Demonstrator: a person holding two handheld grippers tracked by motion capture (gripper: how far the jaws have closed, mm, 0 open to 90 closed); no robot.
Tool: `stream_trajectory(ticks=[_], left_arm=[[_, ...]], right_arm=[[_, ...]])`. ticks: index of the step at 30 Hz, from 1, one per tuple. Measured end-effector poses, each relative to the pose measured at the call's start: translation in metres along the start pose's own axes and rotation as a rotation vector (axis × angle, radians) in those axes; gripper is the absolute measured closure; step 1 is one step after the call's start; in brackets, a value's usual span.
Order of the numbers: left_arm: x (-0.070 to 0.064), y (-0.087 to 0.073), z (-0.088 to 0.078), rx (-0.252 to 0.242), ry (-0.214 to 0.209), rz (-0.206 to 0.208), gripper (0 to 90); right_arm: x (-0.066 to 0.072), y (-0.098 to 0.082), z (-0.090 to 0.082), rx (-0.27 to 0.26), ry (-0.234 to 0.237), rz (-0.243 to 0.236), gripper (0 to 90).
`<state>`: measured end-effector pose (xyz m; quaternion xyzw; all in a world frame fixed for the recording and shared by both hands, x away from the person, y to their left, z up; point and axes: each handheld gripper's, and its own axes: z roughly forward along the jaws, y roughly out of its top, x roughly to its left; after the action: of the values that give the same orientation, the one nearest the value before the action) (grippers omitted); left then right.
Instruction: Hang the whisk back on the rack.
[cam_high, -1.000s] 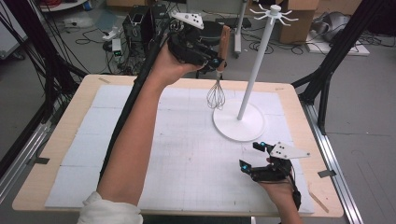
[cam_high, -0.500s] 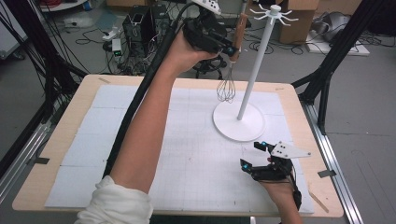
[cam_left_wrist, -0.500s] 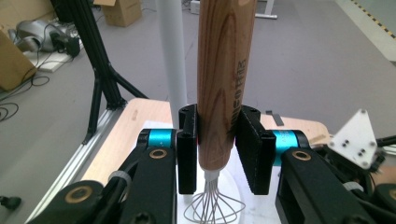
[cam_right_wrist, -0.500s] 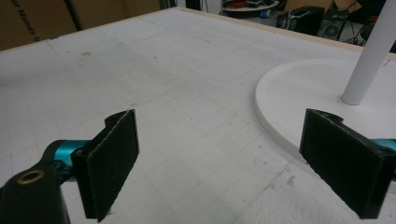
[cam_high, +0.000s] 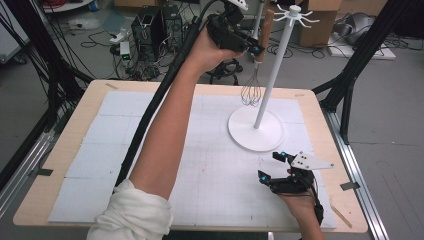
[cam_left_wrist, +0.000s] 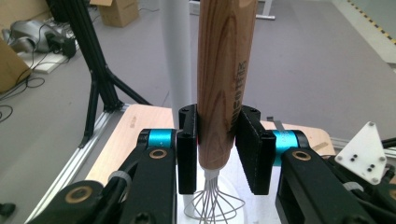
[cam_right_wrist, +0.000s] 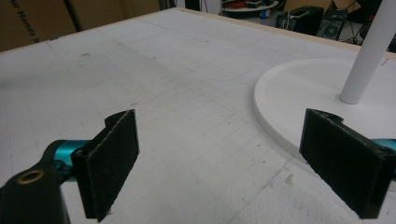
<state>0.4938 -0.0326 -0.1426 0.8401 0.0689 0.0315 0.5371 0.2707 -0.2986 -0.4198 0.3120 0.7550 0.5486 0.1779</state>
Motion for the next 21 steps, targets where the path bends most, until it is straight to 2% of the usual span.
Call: stream_trajectory(ticks=[3,13,21], left_arm=[[0.0028,-0.0022,0.0019,0.014,0.008,-0.007,70.5],[0.0068,-0.0011,0.0041,0.003,0.007,-0.008,70.5],[0.0044,0.0001,0.0097,0.010,0.009,0.003,70.5]], right_arm=[[-0.0001,-0.0003,-0.0003,0.000,0.001,0.001,11.0],[-0.0007,-0.0011,0.0000,0.004,0.000,0.005,11.0],[-0.0011,-0.0012,0.0001,0.005,0.001,0.007,11.0]])
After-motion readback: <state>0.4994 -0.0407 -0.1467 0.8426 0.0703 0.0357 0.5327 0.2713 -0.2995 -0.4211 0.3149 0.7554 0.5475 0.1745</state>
